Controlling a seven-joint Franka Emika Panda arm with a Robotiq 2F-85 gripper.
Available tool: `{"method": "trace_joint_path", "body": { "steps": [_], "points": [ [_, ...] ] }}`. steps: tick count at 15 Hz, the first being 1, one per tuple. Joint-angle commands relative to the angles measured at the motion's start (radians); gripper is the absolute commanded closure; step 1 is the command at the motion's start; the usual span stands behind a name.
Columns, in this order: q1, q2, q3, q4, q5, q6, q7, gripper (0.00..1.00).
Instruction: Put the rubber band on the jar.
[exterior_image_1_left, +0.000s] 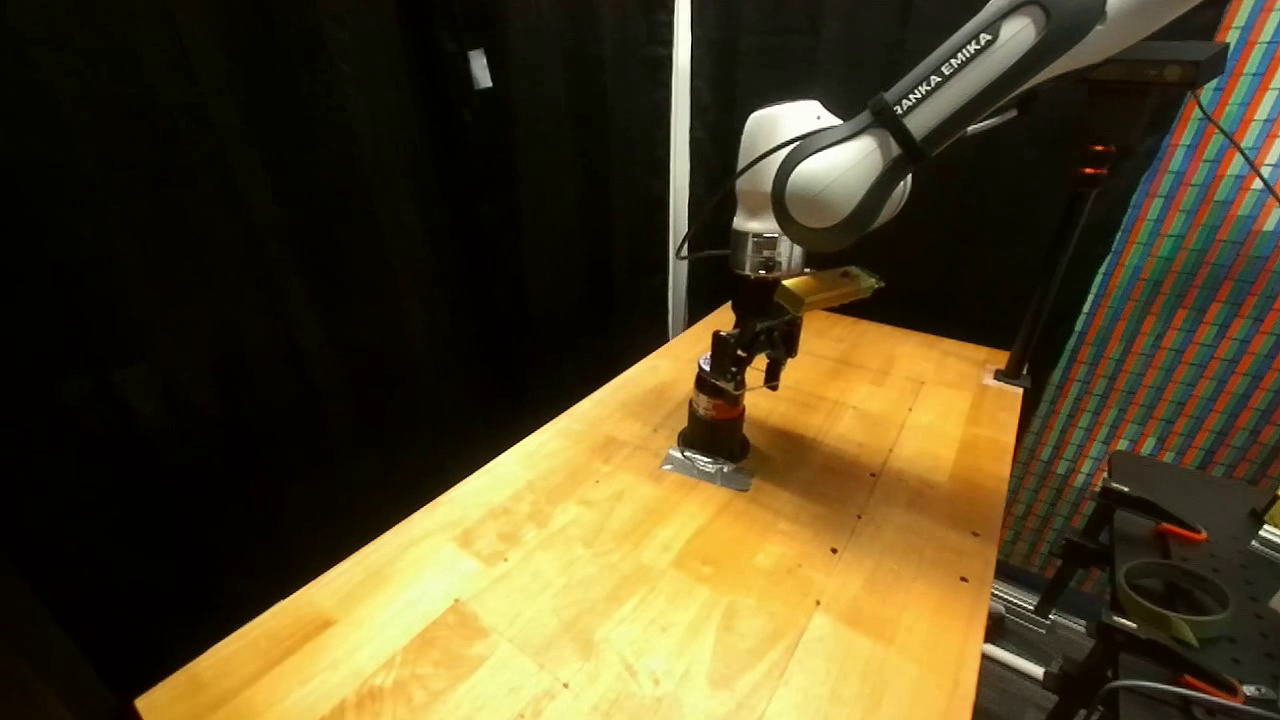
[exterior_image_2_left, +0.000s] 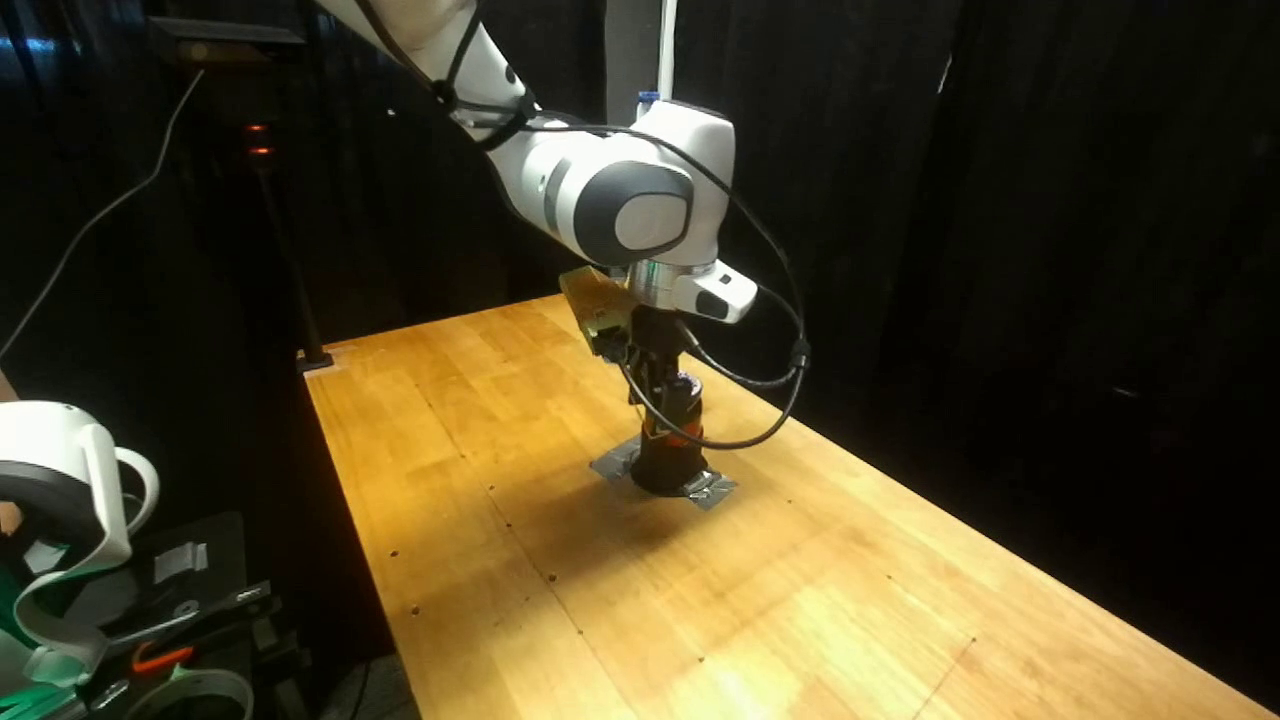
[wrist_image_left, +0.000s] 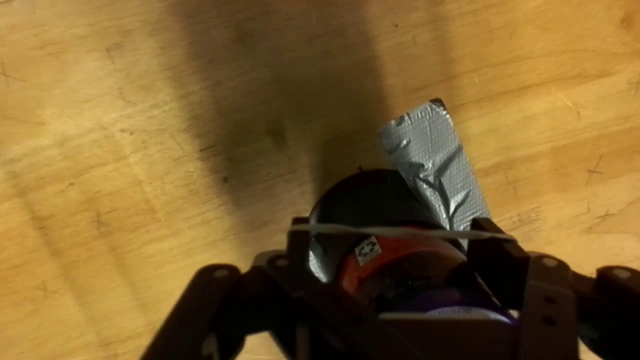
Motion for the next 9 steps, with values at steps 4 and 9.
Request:
{"method": "trace_joint_path", "body": {
  "steps": [4, 9],
  "points": [
    [0.040, -0.127, -0.019, -0.243, 0.015, 0.295, 0.077, 0.71],
    [0.074, -0.148, -0.048, -0.331, 0.002, 0.480, 0.141, 0.95]
  ]
}}
